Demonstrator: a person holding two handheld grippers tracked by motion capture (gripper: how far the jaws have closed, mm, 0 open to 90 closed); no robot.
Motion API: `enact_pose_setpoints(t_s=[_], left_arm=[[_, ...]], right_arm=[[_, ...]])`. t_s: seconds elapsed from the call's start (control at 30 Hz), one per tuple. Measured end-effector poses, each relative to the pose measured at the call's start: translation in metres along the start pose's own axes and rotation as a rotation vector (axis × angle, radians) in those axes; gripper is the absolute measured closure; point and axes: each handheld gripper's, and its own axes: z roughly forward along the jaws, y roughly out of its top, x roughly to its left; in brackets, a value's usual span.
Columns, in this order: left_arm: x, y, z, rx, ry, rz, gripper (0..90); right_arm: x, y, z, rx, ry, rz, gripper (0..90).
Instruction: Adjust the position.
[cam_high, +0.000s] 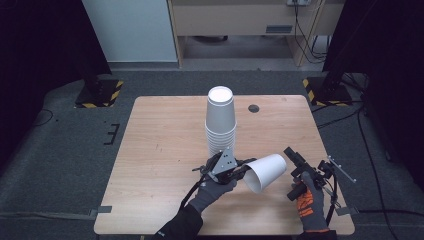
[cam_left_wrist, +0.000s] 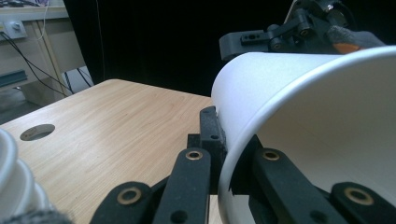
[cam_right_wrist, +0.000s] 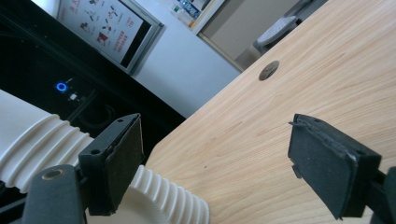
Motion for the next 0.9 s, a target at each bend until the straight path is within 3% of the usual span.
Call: enact_pose_setpoints(t_s=[0.13, 0.2, 0.23, 0.27, 0.3, 0.33, 0.4, 0.53, 0.57, 0.6, 0.63, 0.77, 0.8, 0.9], left_arm=[[0.0, 0.003, -0.006, 0.008, 0.0, 0.005, 87.1], [0.001, 0.004, -0.011, 0.014, 0.001, 0.004, 87.1], [0.001, 0.004, -0.011, 0.014, 0.001, 0.004, 87.1], [0.002, 0.004, -0.015, 0.018, 0.005, 0.004, 87.1], [0.002, 0.004, -0.015, 0.018, 0.005, 0.004, 87.1], [0.002, 0.005, -0.016, 0.02, 0.006, 0.002, 87.2], [0.003, 0.005, -0.019, 0.025, 0.008, 0.002, 87.2], [0.003, 0.005, -0.024, 0.042, 0.006, -0.001, 87.2], [0.003, 0.005, -0.028, 0.05, 0.004, 0.0, 87.2], [0.003, 0.005, -0.028, 0.05, 0.004, 0.0, 87.2], [0.004, 0.005, -0.031, 0.052, 0.007, -0.001, 87.1], [0.005, 0.005, -0.037, 0.053, 0.01, -0.004, 87.1], [0.006, 0.004, -0.041, 0.057, 0.011, -0.005, 87.2], [0.007, 0.002, -0.045, 0.057, 0.011, -0.012, 87.2]], right_arm=[[-0.001, 0.001, -0.001, 0.005, -0.015, -0.033, 18.3], [0.0, 0.001, 0.0, 0.02, -0.03, -0.083, 17.6], [0.0, 0.001, 0.0, 0.02, -0.03, -0.083, 17.6], [0.001, 0.002, 0.0, 0.027, -0.042, -0.122, 17.1], [0.001, 0.002, 0.0, 0.027, -0.042, -0.122, 17.1], [0.002, 0.002, 0.001, 0.035, -0.05, -0.165, 16.4], [0.004, 0.003, 0.002, 0.051, -0.062, -0.204, 15.9], [0.007, 0.003, 0.003, 0.064, -0.067, -0.248, 15.3], [0.008, 0.002, 0.004, 0.088, -0.085, -0.307, 14.8], [0.008, 0.002, 0.004, 0.088, -0.085, -0.307, 14.8], [0.009, 0.002, 0.004, 0.102, -0.1, -0.346, 14.7], [0.01, 0.002, 0.005, 0.12, -0.116, -0.398, 14.4], [0.012, 0.0, 0.007, 0.138, -0.133, -0.448, 14.0], [0.013, -0.001, 0.008, 0.147, -0.139, -0.484, 13.7]])
